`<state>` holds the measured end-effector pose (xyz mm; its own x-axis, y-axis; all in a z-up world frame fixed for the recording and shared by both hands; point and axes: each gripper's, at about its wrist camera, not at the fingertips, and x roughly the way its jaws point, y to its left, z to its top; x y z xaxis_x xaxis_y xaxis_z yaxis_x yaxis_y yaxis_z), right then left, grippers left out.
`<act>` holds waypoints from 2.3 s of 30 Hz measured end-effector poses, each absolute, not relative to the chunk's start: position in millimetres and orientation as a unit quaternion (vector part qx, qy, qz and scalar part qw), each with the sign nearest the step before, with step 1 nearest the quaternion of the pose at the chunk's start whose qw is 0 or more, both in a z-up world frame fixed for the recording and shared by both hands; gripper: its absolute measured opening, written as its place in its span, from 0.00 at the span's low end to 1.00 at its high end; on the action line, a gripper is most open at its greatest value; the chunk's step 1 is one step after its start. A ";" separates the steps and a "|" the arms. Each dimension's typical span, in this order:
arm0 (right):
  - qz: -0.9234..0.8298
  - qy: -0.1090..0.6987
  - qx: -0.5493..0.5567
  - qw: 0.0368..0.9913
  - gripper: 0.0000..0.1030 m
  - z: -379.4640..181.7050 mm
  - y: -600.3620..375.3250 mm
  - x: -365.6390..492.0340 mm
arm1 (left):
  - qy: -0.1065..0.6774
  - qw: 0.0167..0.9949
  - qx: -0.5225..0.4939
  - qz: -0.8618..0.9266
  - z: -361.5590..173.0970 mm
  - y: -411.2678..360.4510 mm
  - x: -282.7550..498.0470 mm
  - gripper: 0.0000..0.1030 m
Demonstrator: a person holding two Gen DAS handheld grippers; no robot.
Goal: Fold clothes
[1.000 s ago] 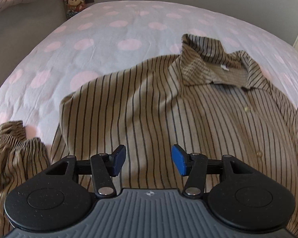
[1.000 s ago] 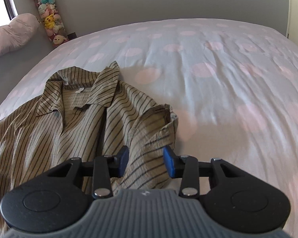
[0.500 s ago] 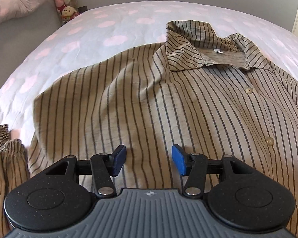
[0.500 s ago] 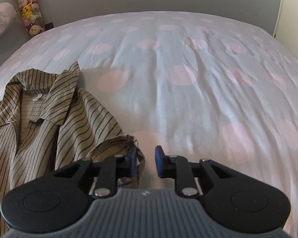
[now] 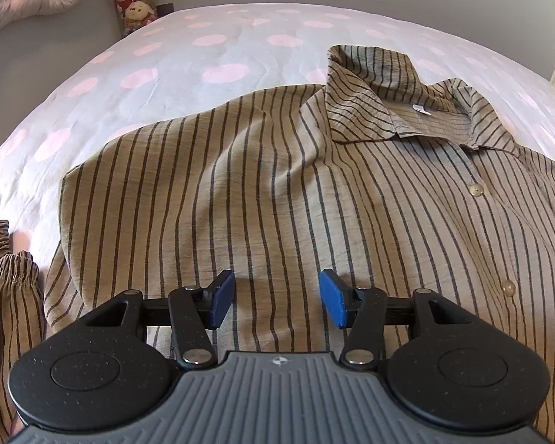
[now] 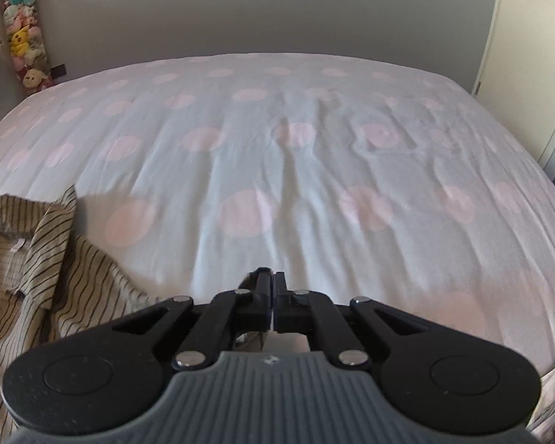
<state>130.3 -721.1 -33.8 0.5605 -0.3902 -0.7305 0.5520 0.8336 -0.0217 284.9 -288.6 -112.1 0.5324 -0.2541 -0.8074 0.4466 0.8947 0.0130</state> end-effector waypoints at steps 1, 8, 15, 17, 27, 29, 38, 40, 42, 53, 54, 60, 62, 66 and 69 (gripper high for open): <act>-0.279 0.380 0.105 0.875 0.01 -32.3 -729.8 131.8 | 0.440 0.868 0.112 -0.200 -113.1 -289.0 285.5 0.48; -0.357 0.378 0.098 0.849 0.01 -46.8 -789.4 133.1 | 0.441 0.868 0.124 -0.191 -120.2 -293.9 290.3 0.48; -0.380 0.409 0.107 0.823 0.01 -89.3 -817.2 127.7 | 0.431 0.872 0.133 -0.192 -122.4 -297.0 293.3 0.48; -0.381 0.418 0.125 0.815 0.01 -98.4 -820.3 121.7 | 0.430 0.872 0.132 -0.192 -122.3 -297.3 294.8 0.48; -0.381 0.379 0.227 0.812 0.12 -87.7 -827.3 74.9 | 0.427 0.874 0.130 -0.192 -121.1 -297.6 294.3 0.48; -0.368 0.367 0.231 0.823 0.17 -81.1 -820.1 75.4 | 0.426 0.874 0.133 -0.192 -120.9 -297.8 292.7 0.48; -0.305 0.376 0.218 0.847 0.31 -74.0 -763.2 67.0 | 0.431 0.873 0.125 -0.191 -121.2 -295.2 294.1 0.48; -0.285 0.383 0.194 0.857 0.33 -70.1 -736.9 59.3 | 0.429 0.874 0.128 -0.190 -121.7 -296.9 293.9 0.48; -0.264 0.391 0.162 0.867 0.44 -66.7 -707.3 51.9 | 0.427 0.874 0.133 -0.192 -121.4 -297.4 292.4 0.48; -0.280 0.433 0.061 0.855 0.11 -111.2 -650.9 28.7 | 0.436 0.869 0.114 -0.205 -114.3 -288.0 288.8 0.48; -0.294 0.426 0.075 0.852 0.05 -109.0 -656.3 23.9 | 0.436 0.869 0.112 -0.206 -114.1 -287.3 289.2 0.48; -0.366 0.400 0.171 0.823 0.03 -98.5 -690.1 -15.5 | 0.443 0.867 0.095 -0.205 -115.0 -284.4 294.1 0.48; -0.380 0.399 0.198 0.810 0.03 -104.5 -699.4 -25.8 | 0.445 0.866 0.095 -0.206 -115.4 -284.2 294.7 0.48; -0.390 0.401 0.233 0.795 0.05 -121.2 -706.9 -37.6 | 0.446 0.866 0.093 -0.205 -114.3 -282.8 295.9 0.48; -0.417 0.385 0.224 0.792 0.22 -119.7 -698.8 -43.0 | 0.447 0.867 0.090 -0.202 -113.8 -281.2 297.3 0.48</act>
